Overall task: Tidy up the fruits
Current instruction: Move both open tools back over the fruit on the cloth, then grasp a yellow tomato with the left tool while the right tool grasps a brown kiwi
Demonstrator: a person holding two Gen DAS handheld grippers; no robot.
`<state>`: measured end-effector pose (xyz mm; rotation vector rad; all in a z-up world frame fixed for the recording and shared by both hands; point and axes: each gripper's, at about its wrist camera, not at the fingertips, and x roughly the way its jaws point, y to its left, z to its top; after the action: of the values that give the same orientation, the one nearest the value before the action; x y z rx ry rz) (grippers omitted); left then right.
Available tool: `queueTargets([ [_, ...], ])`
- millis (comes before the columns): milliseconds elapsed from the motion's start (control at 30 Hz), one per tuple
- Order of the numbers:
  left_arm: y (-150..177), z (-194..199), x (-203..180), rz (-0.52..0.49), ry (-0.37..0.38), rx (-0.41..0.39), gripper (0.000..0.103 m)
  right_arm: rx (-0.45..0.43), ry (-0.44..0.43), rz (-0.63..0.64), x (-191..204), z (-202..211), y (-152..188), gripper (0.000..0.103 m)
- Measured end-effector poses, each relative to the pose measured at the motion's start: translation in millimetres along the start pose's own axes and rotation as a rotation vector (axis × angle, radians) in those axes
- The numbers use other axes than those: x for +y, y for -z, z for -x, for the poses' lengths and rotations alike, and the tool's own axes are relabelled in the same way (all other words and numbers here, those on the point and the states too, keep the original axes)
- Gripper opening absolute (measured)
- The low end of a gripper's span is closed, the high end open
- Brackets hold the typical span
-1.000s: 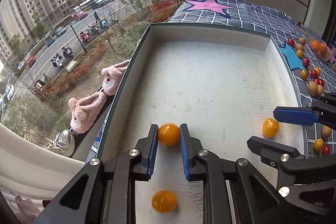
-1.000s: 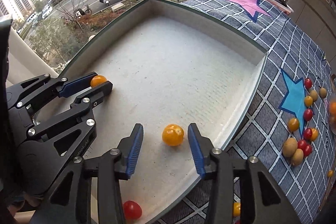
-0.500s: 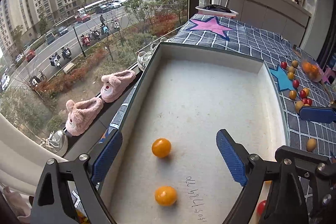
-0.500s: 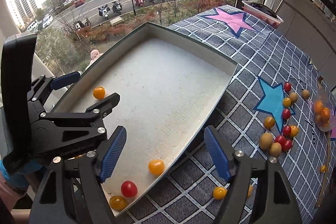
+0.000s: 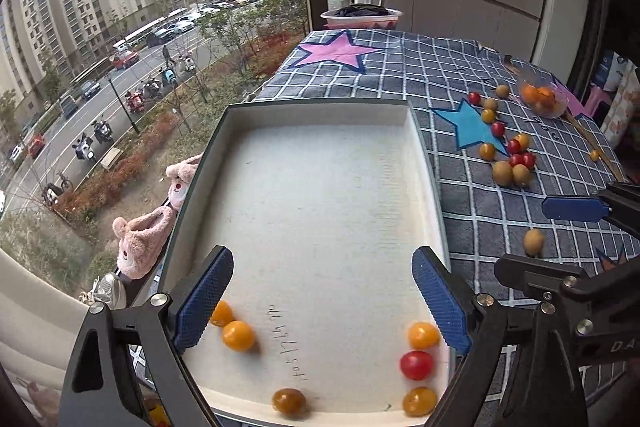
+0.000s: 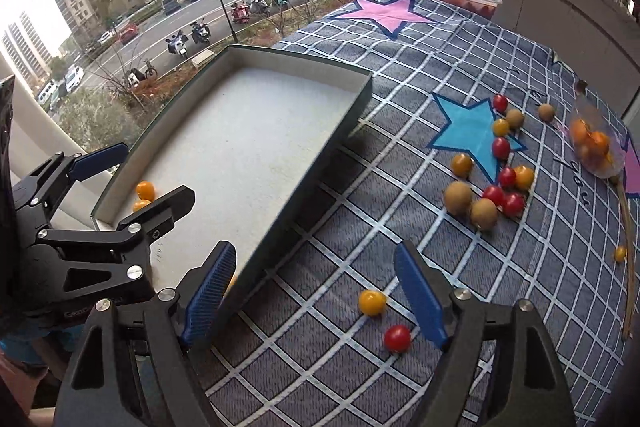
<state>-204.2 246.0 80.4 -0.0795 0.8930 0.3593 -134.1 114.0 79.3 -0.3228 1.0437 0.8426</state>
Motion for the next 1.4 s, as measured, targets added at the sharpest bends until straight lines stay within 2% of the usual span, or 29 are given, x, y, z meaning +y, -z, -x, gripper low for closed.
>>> queueTargets([
  [200, -2.4, 7.7, -44.9, -0.077, 0.042, -0.008, 0.091, 0.01, 0.05, -0.107, -51.9, 8.0, 30.0, 0.084],
  [400, 2.2, 2.9, -82.4, -0.116, 0.089, 0.018, 0.091, 0.041, 0.101, -0.228, -104.8, 7.0, 64.9, 0.084],
  [600, 13.7, -0.8, -113.9, -0.155, 0.102, 0.04, 0.091, 0.05, 0.116, -0.301, -133.6, 4.6, 80.2, 0.084],
  [1000, 20.2, -23.0, -134.4, -0.196, 0.04, 0.056, 0.091, 0.021, 0.074, -0.303, -135.7, -2.0, 65.0, 0.084],
  [1067, 22.0, -26.2, -134.9, -0.205, 0.045, 0.07, 0.076, 0.016, 0.05, -0.294, -132.7, -3.7, 61.5, 0.084],
  [1300, 25.4, -35.9, -134.4, -0.213, 0.062, 0.102, 0.074, 0.018, -0.025, -0.227, -110.6, -13.9, 45.7, 0.083],
  [1333, 25.5, -36.7, -134.5, -0.214, 0.065, 0.105, 0.074, 0.022, -0.031, -0.212, -106.6, -16.4, 43.8, 0.082],
  [1400, 25.4, -38.1, -134.5, -0.214, 0.069, 0.111, 0.074, 0.038, -0.037, -0.187, -100.2, -22.2, 41.2, 0.069],
])
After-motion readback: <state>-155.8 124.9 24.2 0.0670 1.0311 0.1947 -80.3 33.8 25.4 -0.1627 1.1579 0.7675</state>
